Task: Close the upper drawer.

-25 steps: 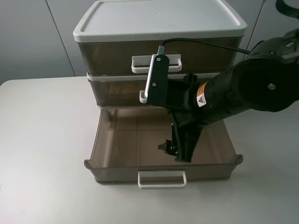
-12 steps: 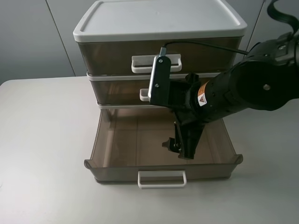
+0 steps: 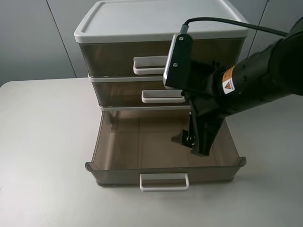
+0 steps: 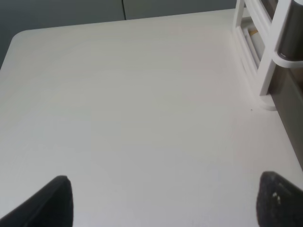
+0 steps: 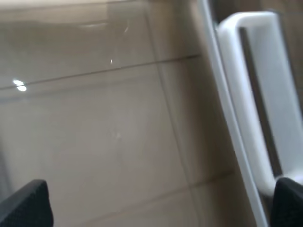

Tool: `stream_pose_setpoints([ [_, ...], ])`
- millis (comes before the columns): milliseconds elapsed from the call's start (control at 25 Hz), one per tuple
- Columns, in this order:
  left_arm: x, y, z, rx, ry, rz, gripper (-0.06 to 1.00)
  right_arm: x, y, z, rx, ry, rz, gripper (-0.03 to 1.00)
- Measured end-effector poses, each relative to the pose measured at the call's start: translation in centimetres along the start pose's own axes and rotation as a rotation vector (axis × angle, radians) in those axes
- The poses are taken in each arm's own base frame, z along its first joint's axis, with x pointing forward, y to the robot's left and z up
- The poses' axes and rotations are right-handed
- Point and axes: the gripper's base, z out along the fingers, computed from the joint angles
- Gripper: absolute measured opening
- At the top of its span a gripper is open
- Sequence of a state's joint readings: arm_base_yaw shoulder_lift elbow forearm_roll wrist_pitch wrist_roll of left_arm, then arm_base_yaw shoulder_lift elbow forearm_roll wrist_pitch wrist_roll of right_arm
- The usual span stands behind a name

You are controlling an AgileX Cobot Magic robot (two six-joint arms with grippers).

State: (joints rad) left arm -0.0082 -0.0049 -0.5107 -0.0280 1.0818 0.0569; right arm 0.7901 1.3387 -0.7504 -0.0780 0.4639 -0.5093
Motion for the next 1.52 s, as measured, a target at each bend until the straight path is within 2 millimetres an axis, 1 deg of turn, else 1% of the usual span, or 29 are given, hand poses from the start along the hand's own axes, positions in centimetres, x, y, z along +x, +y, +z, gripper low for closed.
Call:
stream_pose_setpoints([
  [120, 0.0, 0.0, 0.0, 0.0, 0.0, 0.0, 0.74, 0.6, 0.4, -3.6, -0.011, -0.003, 0.068, 0.7],
  [280, 0.0, 0.0, 0.0, 0.0, 0.0, 0.0, 0.74, 1.9, 1.2, -8.9, 0.001, -0.057, 0.167, 0.7],
  [360, 0.0, 0.0, 0.0, 0.0, 0.0, 0.0, 0.74, 3.0, 1.7, -11.7, 0.019, -0.095, 0.225, 0.7],
  [480, 0.0, 0.0, 0.0, 0.0, 0.0, 0.0, 0.74, 5.0, 2.9, -15.1, 0.026, -0.127, 0.311, 0.7],
  [640, 0.0, 0.0, 0.0, 0.0, 0.0, 0.0, 0.74, 8.0, 4.7, -18.6, 0.037, -0.167, 0.395, 0.7],
  [760, 0.0, 0.0, 0.0, 0.0, 0.0, 0.0, 0.74, 9.9, 5.9, -20.5, 0.057, -0.234, 0.451, 0.7],
  [800, 0.0, 0.0, 0.0, 0.0, 0.0, 0.0, 0.74, 10.5, 6.4, -20.8, 0.063, -0.262, 0.466, 0.7],
  [920, 0.0, 0.0, 0.0, 0.0, 0.0, 0.0, 0.74, 12.5, 7.7, -21.0, 0.068, -0.321, 0.493, 0.7],
  [1160, 0.0, 0.0, 0.0, 0.0, 0.0, 0.0, 0.74, 15.7, 10.0, -19.9, 0.083, -0.41, 0.507, 0.7],
  [1240, 0.0, 0.0, 0.0, 0.0, 0.0, 0.0, 0.74, 16.2, 10.4, -19.5, 0.078, -0.416, 0.508, 0.7],
  [1520, 0.0, 0.0, 0.0, -0.002, 0.0, 0.001, 0.74, 16.2, 10.5, -19.4, 0.064, -0.419, 0.52, 0.7],
])
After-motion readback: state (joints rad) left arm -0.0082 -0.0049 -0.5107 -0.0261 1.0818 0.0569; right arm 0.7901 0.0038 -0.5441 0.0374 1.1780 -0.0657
